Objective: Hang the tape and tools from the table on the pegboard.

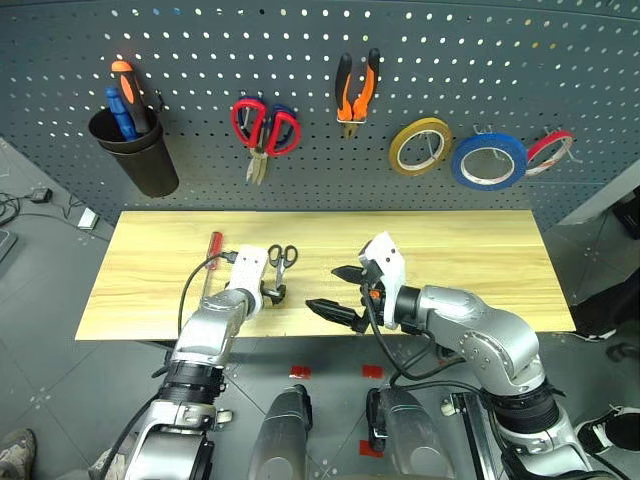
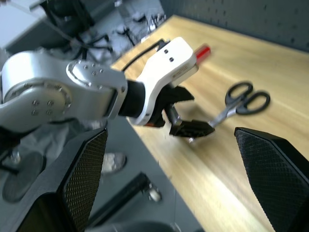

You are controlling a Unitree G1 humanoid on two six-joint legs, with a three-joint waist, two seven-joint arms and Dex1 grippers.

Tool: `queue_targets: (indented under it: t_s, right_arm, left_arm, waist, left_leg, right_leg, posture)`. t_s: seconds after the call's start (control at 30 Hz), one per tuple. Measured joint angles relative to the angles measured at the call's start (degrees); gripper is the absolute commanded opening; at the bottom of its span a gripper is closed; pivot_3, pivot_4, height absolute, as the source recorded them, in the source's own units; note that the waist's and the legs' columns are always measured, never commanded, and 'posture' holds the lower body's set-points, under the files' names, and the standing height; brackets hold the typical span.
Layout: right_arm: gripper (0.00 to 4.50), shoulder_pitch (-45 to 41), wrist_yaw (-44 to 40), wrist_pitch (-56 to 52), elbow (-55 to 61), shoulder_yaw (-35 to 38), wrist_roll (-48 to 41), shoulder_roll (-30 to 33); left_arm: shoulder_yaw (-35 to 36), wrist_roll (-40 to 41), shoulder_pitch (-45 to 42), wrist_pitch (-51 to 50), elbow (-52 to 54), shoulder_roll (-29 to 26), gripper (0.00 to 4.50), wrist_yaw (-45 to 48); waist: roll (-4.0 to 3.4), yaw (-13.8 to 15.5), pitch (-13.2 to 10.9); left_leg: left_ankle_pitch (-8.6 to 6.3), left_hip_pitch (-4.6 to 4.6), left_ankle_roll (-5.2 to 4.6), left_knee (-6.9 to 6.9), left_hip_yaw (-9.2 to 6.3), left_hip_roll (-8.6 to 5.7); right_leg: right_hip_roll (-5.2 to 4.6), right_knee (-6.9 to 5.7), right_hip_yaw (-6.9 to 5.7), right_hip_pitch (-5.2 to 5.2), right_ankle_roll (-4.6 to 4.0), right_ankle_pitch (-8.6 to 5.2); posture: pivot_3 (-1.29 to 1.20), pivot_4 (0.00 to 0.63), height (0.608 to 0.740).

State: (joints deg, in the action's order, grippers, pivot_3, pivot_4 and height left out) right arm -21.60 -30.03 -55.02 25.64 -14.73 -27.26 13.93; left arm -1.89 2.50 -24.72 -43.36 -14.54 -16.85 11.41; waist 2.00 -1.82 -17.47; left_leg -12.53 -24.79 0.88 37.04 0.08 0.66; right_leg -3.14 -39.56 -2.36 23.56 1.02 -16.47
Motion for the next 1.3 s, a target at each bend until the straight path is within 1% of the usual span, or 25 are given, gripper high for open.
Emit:
queue_targets:
  t_s: [0.2,0.33,0.43,0.47,0.7,0.73,0.77,0.83,0.87,1.0,1.1,1.17,1.2,1.3]
  right_arm:
    - [4.49,0.0,0.0,-0.3,0.0,0.0,-1.2,0.0]
    - [4.49,0.5,0.1,-1.2,0.0,0.3,-3.1,-0.3]
    - [4.50,0.7,0.3,-2.2,0.1,1.9,-4.6,-0.6]
    - [4.50,0.7,0.4,-2.6,0.1,2.5,-5.2,-0.7]
    - [4.50,0.2,1.2,-4.3,0.1,5.6,-7.8,-0.5]
    - [4.50,0.1,1.3,-4.4,0.1,5.6,-7.8,-0.3]
    - [4.50,0.0,1.3,-4.4,0.1,5.6,-7.8,-0.2]
    - [4.50,0.0,1.4,-4.4,0.1,5.6,-7.8,0.1]
    - [4.50,-0.1,1.4,-4.4,0.1,5.6,-7.8,0.3]
    - [4.50,-0.4,1.5,-3.7,0.1,4.3,-7.0,1.8]
    - [4.50,-1.0,1.4,-1.3,1.1,1.5,-3.5,4.8]
    - [4.50,-2.9,1.1,2.7,2.7,-2.2,1.2,8.8]
    - [4.50,-3.4,0.8,4.0,3.7,-3.0,2.5,9.9]
    - [4.50,-4.9,-0.7,6.7,7.6,-5.1,4.0,11.0]
  left_arm:
    - [0.0,-1.0,-4.4,3.5,-6.5,2.9,4.50,-3.3]
    - [-0.1,-1.6,-5.4,5.2,-8.7,3.5,4.50,-3.8]
    - [-0.2,-1.8,-5.4,5.8,-9.1,3.7,3.95,-3.6]
    - [-0.4,-1.8,-5.3,6.0,-9.1,3.9,3.69,-3.4]
    - [0.3,-1.7,-4.8,6.4,-9.0,4.4,1.61,-3.4]
    - [0.5,-1.7,-4.7,6.4,-9.0,4.3,1.37,-3.5]
    - [0.9,-1.7,-4.5,6.5,-8.9,4.3,0.98,-3.5]
    - [1.7,-1.6,-4.0,6.6,-8.7,3.6,0.37,-3.5]
    - [2.0,-1.6,-3.4,6.6,-8.1,3.1,0.23,-3.4]
    - [2.3,-1.6,-0.3,6.4,-4.9,0.9,0.24,-2.2]
    - [2.2,-1.4,2.8,5.8,-1.0,-1.3,0.24,0.6]
    - [1.8,-0.8,5.7,4.6,3.9,-3.5,0.24,3.5]
    - [1.8,-0.4,6.5,4.1,6.1,-4.4,0.24,4.7]
    - [2.5,1.8,7.1,3.0,13.6,-6.3,0.24,8.1]
  waist:
    - [0.02,0.0,0.0]
    - [0.03,0.0,0.0]
    - [0.03,0.0,0.0]
    - [0.03,0.0,0.0]
    - [0.04,-0.3,0.0]
    - [0.04,-0.3,0.0]
    - [0.04,-0.4,0.0]
    - [0.04,-0.6,0.0]
    - [0.04,-0.7,0.0]
    - [0.04,-0.9,0.0]
    - [0.03,-1.0,0.0]
    - [0.01,-1.0,0.0]
    - [0.02,-1.0,0.0]
    - [0.02,-0.8,0.0]
  left_leg:
    - [0.00,0.02,0.00,0.00,-0.01,0.00]
    - [0.00,0.07,0.00,0.00,-0.02,0.01]
    - [0.00,0.11,0.01,0.00,-0.03,0.01]
    - [0.00,0.11,0.01,0.01,-0.02,0.01]
    - [0.00,0.16,0.01,-0.02,-0.01,0.03]
    - [0.00,0.16,0.01,-0.02,-0.01,0.04]
    - [0.00,0.16,0.01,-0.03,-0.01,0.04]
    - [0.00,0.16,0.01,-0.03,0.01,0.03]
    - [0.00,0.16,0.01,-0.03,0.01,0.04]
    - [0.00,0.16,0.01,-0.04,0.02,0.03]
    - [0.00,0.15,0.01,-0.06,0.01,0.03]
    - [0.00,0.10,0.01,-0.07,0.02,0.02]
    - [0.00,0.10,0.01,-0.09,0.01,0.04]
    - [0.00,0.05,0.02,-0.10,-0.07,0.06]
  right_leg:
    - [-0.01,0.04,-0.03,-0.06,0.00,0.00]
    - [0.00,0.03,-0.04,-0.10,0.00,0.00]
    - [0.00,0.03,-0.04,-0.15,0.01,0.01]
    - [0.00,0.03,-0.04,-0.16,0.01,0.01]
    - [0.01,0.02,-0.03,-0.17,0.01,0.01]
    - [0.01,0.02,-0.03,-0.17,0.01,0.01]
    - [0.01,0.03,-0.03,-0.17,0.01,0.01]
    - [0.01,0.02,-0.02,-0.17,0.01,0.01]
    - [0.01,0.03,-0.02,-0.17,0.01,0.01]
    - [0.00,0.04,0.00,-0.17,0.01,0.01]
    - [0.00,0.09,0.00,-0.15,0.01,0.01]
    - [0.00,0.09,0.01,-0.08,0.02,0.00]
    - [0.01,0.13,0.00,-0.08,0.02,0.00]
    - [0.01,0.17,-0.10,-0.08,0.02,0.00]
  posture:
    - [-0.07,0.303,0.740]
    - [-0.08,0.302,0.740]
    - [-0.08,0.300,0.740]
    - [-0.08,0.300,0.740]
    - [-0.08,0.302,0.740]
    - [-0.08,0.302,0.740]
    - [-0.08,0.302,0.740]
    - [-0.08,0.302,0.740]
    - [-0.08,0.302,0.740]
    - [-0.08,0.302,0.740]
    - [-0.09,0.301,0.740]
    - [-0.09,0.302,0.740]
    - [-0.08,0.301,0.740]
    - [-0.08,0.299,0.740]
